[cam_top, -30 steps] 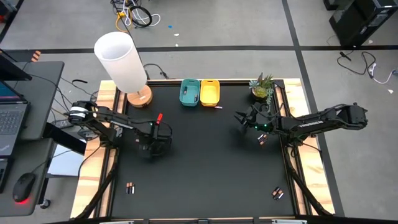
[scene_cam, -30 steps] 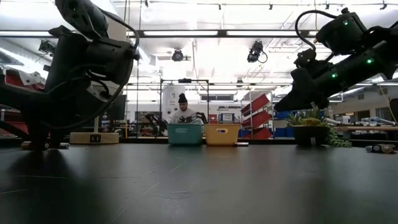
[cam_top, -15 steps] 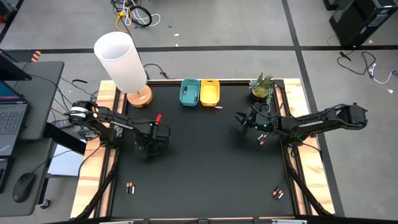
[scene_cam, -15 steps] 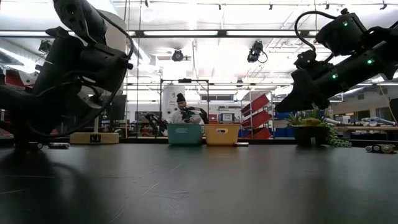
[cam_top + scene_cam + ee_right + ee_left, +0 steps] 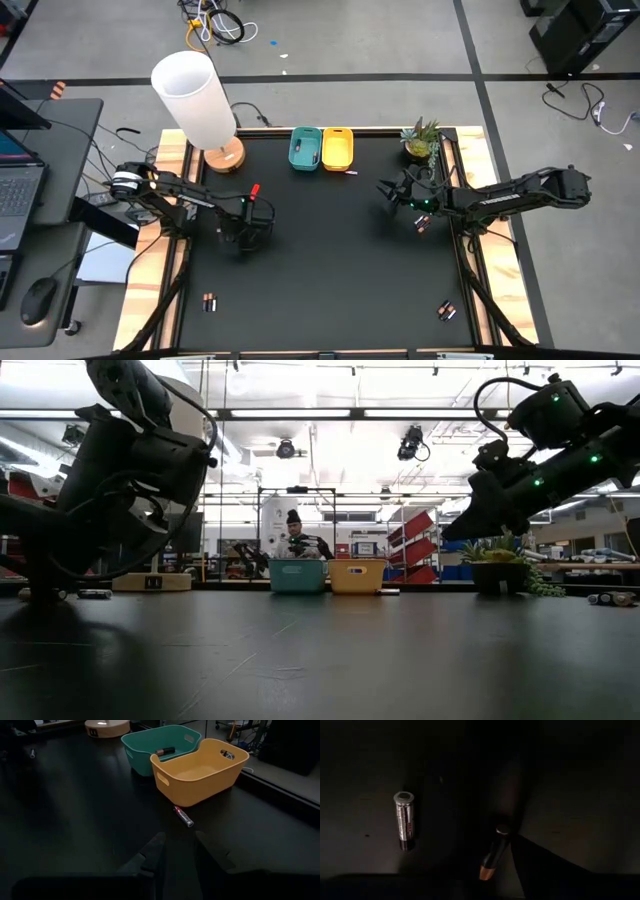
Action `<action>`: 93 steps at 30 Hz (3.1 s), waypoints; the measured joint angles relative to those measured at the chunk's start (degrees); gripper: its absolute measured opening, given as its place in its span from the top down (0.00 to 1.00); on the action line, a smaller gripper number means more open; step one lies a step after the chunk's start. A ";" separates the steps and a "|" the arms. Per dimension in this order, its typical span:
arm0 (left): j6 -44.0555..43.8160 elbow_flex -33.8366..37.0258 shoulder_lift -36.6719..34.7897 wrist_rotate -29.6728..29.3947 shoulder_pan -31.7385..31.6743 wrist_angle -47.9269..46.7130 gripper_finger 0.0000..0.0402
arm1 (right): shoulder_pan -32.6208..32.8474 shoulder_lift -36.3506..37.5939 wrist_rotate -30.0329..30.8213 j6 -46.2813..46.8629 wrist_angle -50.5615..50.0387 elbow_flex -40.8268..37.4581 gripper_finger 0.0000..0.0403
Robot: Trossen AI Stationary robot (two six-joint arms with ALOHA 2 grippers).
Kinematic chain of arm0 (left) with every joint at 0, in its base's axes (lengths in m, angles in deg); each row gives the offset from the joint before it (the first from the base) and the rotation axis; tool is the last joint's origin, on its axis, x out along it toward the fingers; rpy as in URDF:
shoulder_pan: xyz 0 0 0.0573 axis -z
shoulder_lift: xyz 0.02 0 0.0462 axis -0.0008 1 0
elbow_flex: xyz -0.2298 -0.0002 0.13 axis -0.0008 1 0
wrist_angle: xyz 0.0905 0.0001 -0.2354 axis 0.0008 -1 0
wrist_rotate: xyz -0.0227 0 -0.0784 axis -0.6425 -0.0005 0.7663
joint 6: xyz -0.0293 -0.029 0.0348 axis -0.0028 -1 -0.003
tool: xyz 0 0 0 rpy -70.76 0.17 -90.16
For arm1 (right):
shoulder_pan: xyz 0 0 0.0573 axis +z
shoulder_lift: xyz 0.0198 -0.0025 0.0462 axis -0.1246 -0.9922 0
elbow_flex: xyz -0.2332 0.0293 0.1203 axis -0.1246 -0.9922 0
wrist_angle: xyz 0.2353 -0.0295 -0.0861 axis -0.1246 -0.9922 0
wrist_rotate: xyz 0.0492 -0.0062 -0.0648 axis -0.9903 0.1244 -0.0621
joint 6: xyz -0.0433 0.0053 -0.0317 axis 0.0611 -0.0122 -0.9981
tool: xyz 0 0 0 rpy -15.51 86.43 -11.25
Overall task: Sort batteries
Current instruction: Put the gold black battery into the blue bin
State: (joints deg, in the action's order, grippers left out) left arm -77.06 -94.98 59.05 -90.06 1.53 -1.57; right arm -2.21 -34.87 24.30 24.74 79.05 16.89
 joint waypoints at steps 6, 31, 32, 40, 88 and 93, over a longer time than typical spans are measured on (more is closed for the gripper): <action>0.00 -0.09 -0.07 0.84 -0.01 0.06 0.84 | 0.00 0.00 0.00 -0.02 -0.01 0.01 0.78; 4.71 -19.64 -0.02 -5.25 -8.00 0.92 0.83 | -0.01 0.00 0.00 -0.24 -0.15 0.02 0.78; 5.15 -20.20 -0.02 -5.85 -8.61 2.58 0.83 | -0.02 0.00 0.00 -0.24 -0.14 0.02 0.78; 10.19 -21.09 -0.02 -8.67 -13.91 16.85 0.83 | 0.00 0.00 0.00 -0.23 0.46 0.00 0.78; 8.90 -20.76 16.79 -11.95 -32.29 74.26 0.82 | -0.48 0.00 0.02 0.18 1.01 0.02 0.78; 8.94 -20.76 16.79 -11.92 -32.23 72.44 0.79 | -0.55 0.00 0.02 0.24 1.01 0.01 0.78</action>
State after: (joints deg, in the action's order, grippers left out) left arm -68.12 -115.74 75.84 -101.98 -30.70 70.87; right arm -2.75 -34.87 24.32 24.98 80.06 16.90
